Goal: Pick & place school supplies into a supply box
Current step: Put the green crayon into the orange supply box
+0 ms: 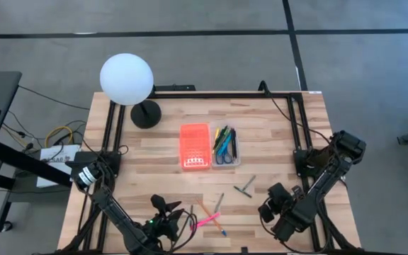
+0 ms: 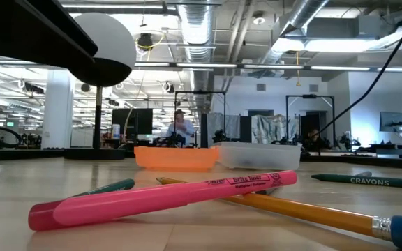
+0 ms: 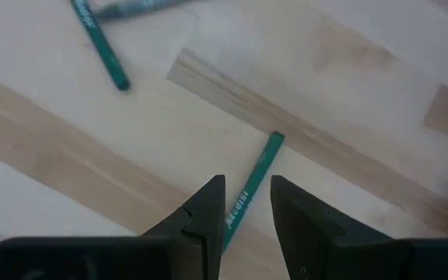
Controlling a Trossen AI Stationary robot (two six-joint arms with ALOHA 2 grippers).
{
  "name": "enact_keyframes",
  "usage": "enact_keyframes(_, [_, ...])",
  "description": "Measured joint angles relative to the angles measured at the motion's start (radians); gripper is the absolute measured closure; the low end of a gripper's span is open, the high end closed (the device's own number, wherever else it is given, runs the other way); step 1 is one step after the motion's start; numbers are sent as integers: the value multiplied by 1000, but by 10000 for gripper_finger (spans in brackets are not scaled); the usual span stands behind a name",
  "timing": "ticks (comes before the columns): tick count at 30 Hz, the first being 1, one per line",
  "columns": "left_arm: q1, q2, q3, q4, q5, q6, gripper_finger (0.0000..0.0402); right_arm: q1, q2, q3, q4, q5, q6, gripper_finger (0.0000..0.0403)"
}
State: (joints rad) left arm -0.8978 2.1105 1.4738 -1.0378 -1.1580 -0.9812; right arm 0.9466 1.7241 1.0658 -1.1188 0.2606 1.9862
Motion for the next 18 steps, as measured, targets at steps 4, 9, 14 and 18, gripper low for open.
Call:
enact_keyframes(4, [6,0,0,0,-11,16,251,1,0,-32,24,-11,25,306])
enact_keyframes(9, [19,0,0,0,-26,32,251,0,0,-88,88,-11,41,303])
enact_keyframes(14, [30,1,0,0,-26,36,251,-7,0,-141,160,-14,65,301])
enact_keyframes(18, [33,1,0,0,-26,38,251,-7,0,-163,193,-35,76,301])
